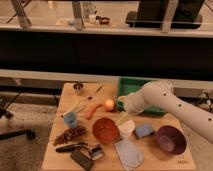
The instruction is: Place banana in tray
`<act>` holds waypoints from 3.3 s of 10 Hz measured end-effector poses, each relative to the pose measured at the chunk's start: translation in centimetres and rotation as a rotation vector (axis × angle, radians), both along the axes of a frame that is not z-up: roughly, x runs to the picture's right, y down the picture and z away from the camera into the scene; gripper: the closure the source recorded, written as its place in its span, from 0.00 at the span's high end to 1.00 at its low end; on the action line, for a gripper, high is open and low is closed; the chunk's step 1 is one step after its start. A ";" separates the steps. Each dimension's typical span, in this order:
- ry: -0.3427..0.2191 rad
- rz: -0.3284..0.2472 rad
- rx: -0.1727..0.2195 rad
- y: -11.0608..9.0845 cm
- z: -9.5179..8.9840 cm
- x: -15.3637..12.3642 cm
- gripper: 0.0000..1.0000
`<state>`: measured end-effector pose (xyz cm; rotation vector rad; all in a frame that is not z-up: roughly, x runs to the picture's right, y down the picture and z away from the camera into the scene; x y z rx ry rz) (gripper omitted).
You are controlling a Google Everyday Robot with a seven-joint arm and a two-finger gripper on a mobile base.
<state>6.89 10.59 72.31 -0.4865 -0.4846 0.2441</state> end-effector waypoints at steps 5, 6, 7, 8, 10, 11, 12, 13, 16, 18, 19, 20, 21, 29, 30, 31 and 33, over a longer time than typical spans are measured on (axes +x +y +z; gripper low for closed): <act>-0.033 0.000 0.006 -0.2 0.6 -2.4 0.80; -0.041 -0.006 0.012 -0.1 0.6 -3.3 0.80; -0.050 -0.011 0.019 -0.1 0.7 -4.2 0.80; -0.057 -0.013 0.026 -0.2 0.7 -5.0 0.80; -0.067 -0.019 0.045 -0.4 0.7 -5.9 0.80; -0.076 -0.025 0.052 -0.6 0.8 -6.7 0.80; -0.084 -0.031 0.056 -0.7 0.9 -7.4 0.80; -0.093 -0.040 0.059 -0.9 1.0 -8.3 0.80; -0.119 -0.063 0.059 -1.7 1.6 -10.6 0.80; -0.132 -0.082 0.060 -2.2 2.1 -12.0 0.80; -0.135 -0.090 0.063 -2.4 2.4 -12.5 0.80; -0.138 -0.096 0.064 -2.6 2.8 -13.0 0.80; -0.139 -0.102 0.069 -3.0 3.4 -13.6 0.80; -0.160 -0.138 0.092 -4.1 5.9 -18.5 0.80; -0.164 -0.144 0.096 -4.0 6.1 -18.9 0.80; -0.168 -0.150 0.101 -3.8 6.5 -19.4 0.80; -0.172 -0.155 0.108 -3.7 7.0 -19.7 0.80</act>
